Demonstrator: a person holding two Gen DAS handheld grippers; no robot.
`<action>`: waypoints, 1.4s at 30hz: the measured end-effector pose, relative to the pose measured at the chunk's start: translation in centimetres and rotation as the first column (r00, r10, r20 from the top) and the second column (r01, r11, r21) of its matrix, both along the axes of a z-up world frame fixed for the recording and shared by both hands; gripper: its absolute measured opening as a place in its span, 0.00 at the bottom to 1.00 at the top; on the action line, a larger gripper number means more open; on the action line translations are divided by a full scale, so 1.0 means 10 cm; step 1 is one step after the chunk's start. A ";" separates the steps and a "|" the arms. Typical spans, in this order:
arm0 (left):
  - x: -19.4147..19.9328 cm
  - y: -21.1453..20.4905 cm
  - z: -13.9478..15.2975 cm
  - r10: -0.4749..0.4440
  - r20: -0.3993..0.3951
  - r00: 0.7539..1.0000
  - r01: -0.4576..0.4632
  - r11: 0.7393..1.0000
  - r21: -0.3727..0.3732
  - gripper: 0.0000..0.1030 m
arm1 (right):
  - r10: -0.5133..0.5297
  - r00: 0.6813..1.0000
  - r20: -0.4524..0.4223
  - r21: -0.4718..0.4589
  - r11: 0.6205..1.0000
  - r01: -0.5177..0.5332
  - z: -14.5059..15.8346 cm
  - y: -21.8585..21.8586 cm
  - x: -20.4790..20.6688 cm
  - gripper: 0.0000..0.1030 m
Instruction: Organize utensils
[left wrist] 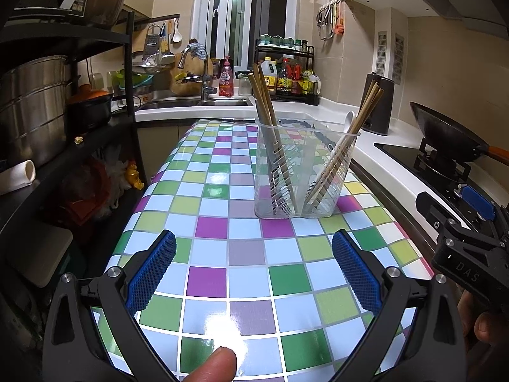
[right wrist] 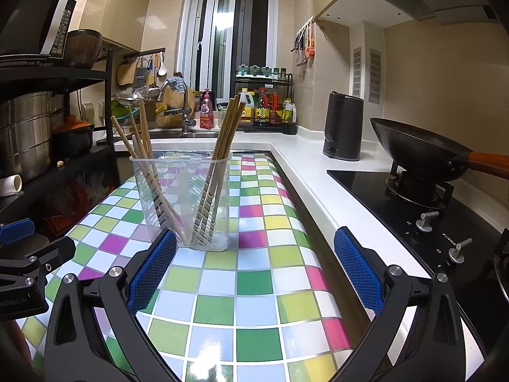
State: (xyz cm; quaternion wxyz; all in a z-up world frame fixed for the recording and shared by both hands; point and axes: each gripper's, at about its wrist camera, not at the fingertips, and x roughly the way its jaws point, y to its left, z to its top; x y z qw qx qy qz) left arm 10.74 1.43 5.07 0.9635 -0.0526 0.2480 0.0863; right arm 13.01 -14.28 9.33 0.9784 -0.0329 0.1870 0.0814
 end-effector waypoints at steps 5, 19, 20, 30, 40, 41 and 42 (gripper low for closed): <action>-0.01 -0.03 0.01 -0.008 -0.006 1.000 0.008 1.000 0.001 0.93 | 0.000 1.000 -0.002 0.002 1.000 0.000 0.00 -0.01 0.01 0.95; 0.01 -0.02 -0.01 -0.013 -0.009 1.000 0.013 1.000 0.001 0.93 | -0.002 1.000 -0.004 0.003 1.000 0.002 0.01 -0.03 0.02 0.95; 0.01 -0.02 -0.01 -0.014 -0.011 1.000 0.014 1.000 0.001 0.93 | -0.002 1.000 -0.004 0.004 1.000 0.002 0.02 -0.03 0.02 0.95; 0.01 -0.01 -0.03 -0.017 -0.011 1.000 0.017 1.000 -0.001 0.93 | -0.001 1.000 -0.005 0.006 1.000 0.001 0.01 -0.02 0.02 0.95; -0.01 -0.03 -0.02 -0.018 0.001 1.000 0.018 1.000 0.002 0.93 | -0.001 1.000 -0.005 0.003 1.000 0.001 0.01 -0.02 0.03 0.95; -0.01 -0.03 -0.02 -0.018 0.003 1.000 0.018 1.000 0.002 0.93 | -0.001 1.000 -0.006 0.003 1.000 0.001 0.01 -0.02 0.03 0.95; -0.01 -0.03 -0.02 -0.018 0.004 1.000 0.018 1.000 0.002 0.93 | 0.000 1.000 -0.007 0.003 1.000 0.000 0.00 -0.02 0.03 0.95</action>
